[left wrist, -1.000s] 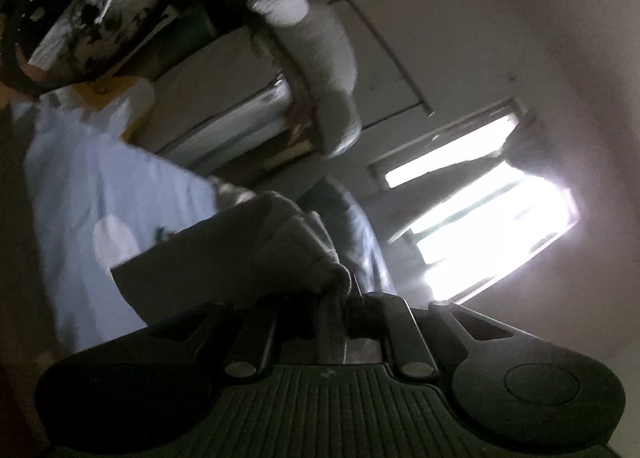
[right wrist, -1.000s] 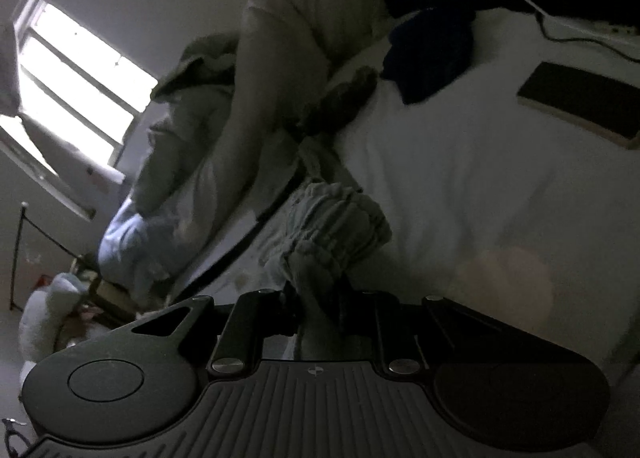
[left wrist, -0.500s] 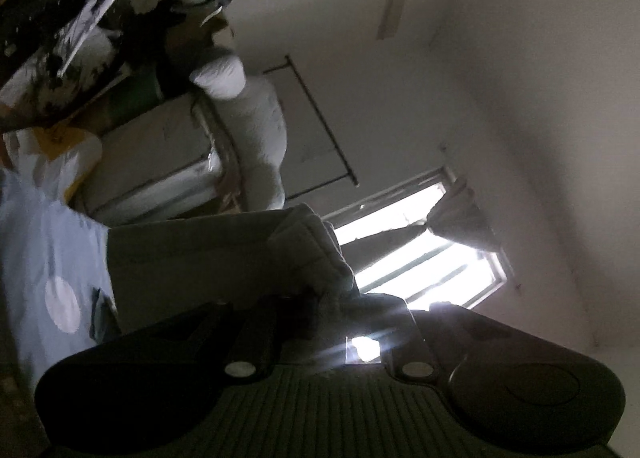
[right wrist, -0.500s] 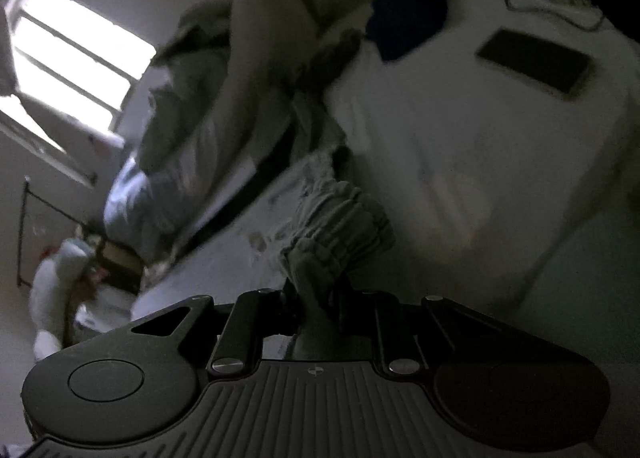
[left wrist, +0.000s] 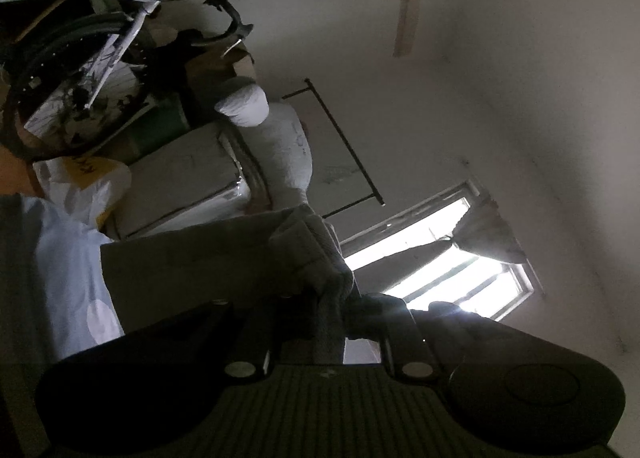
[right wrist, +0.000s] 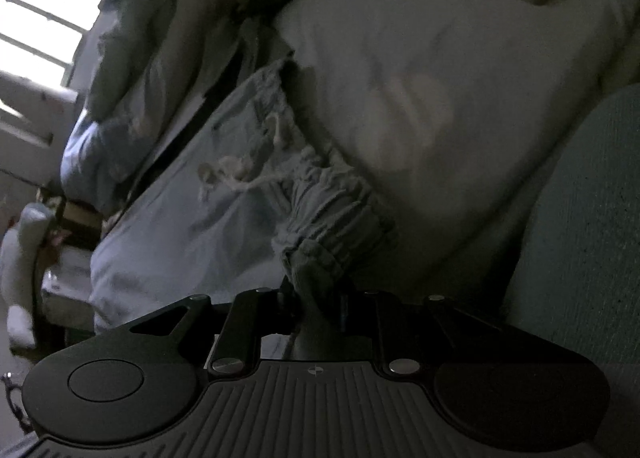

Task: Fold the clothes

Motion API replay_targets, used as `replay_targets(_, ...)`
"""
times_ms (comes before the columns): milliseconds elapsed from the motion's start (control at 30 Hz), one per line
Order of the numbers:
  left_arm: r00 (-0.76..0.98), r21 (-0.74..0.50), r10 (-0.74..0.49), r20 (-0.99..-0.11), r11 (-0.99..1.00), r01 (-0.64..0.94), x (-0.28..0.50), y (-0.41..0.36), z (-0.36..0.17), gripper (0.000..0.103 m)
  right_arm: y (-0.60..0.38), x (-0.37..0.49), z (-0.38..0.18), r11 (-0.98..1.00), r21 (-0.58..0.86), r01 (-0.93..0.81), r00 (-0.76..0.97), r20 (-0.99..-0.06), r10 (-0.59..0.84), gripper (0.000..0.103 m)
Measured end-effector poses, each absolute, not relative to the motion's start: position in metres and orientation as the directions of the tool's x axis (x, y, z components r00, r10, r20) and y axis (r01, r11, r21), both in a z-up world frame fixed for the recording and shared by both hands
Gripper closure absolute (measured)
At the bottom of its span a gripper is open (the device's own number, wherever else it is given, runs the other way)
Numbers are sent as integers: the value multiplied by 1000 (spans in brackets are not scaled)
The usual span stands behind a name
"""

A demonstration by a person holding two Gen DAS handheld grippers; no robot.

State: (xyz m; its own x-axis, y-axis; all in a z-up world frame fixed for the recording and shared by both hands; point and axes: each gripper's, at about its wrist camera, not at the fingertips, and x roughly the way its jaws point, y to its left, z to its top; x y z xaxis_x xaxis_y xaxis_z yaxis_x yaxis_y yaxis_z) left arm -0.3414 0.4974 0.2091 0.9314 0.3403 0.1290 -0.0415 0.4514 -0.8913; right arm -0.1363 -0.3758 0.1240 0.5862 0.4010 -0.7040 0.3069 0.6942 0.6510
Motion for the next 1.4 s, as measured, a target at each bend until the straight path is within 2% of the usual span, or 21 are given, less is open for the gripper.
replay_targets(300,912,-925,403,78,370,-85,-286,512,235,90,-381,-95,175,618,744,255,661,-601,450,81)
replay_targets(433,895,-930,445,35,343,-134,-234,521,253,89,-381,-53,196,572,782,246,703,-550,451,81)
replay_targets(633,871,-926,489,-56,301,-228,-141,547,269,89,-373,28,196,527,803,277,727,-534,432,81)
replay_targets(767,849,-913,512,-132,271,-306,-80,564,263,89,-360,82,184,539,786,303,713,-562,419,81)
replay_targets(967,815,-856,517,-261,265,-443,24,576,233,89,-339,158,145,608,699,377,642,-670,372,79)
replay_targets(1067,791,-830,526,-314,252,-497,69,582,218,89,-332,191,121,621,662,419,599,-716,359,75)
replay_targets(1133,778,-815,533,-333,251,-522,93,586,208,89,-330,207,113,628,654,422,594,-723,354,66)
replay_targets(1233,761,-792,541,-358,256,-555,126,590,201,89,-331,217,116,653,664,365,627,-694,354,55)
replay_targets(1367,756,-757,536,-374,294,-583,168,591,188,89,-333,231,119,685,670,287,668,-652,358,44)
replay_targets(1400,759,-749,532,-376,308,-587,178,588,185,86,-334,235,120,692,670,267,678,-641,359,41)
